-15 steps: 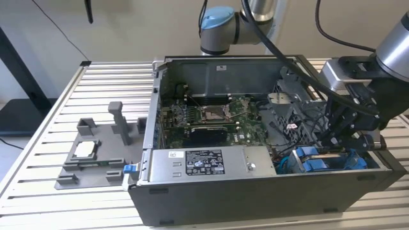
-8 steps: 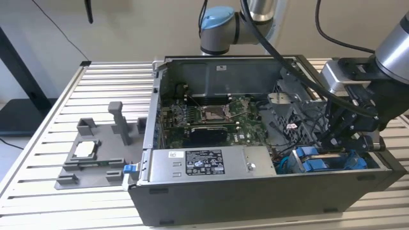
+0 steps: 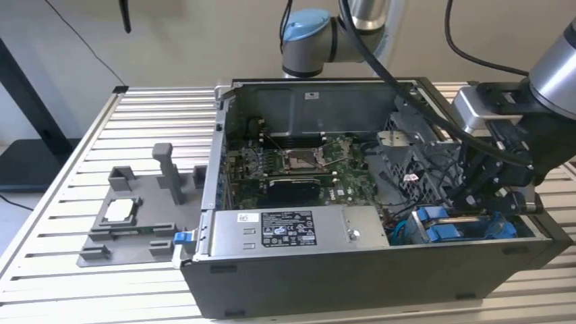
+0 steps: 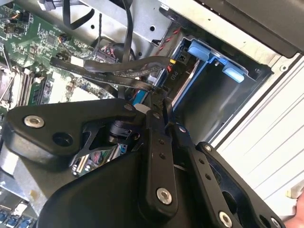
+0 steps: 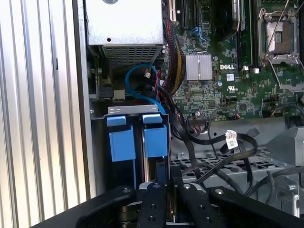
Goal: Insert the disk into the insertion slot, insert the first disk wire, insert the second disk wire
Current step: 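Insert the second disk wire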
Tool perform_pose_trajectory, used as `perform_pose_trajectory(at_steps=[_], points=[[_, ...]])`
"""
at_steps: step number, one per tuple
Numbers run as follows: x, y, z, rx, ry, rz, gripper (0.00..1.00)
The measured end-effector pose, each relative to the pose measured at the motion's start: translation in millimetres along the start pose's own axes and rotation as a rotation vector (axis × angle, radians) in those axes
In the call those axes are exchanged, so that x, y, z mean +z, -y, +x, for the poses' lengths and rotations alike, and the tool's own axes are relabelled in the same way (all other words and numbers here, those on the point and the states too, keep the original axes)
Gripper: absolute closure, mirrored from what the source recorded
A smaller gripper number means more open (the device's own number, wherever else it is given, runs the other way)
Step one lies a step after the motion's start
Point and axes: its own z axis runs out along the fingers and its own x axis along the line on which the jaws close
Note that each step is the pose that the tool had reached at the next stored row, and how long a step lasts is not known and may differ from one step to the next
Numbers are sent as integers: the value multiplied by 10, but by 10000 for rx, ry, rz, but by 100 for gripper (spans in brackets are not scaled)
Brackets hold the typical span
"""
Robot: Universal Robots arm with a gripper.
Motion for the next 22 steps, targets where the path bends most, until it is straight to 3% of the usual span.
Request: perform_pose_trajectory(at_steps=[22], points=[[60, 2, 11, 123, 6, 19, 84]])
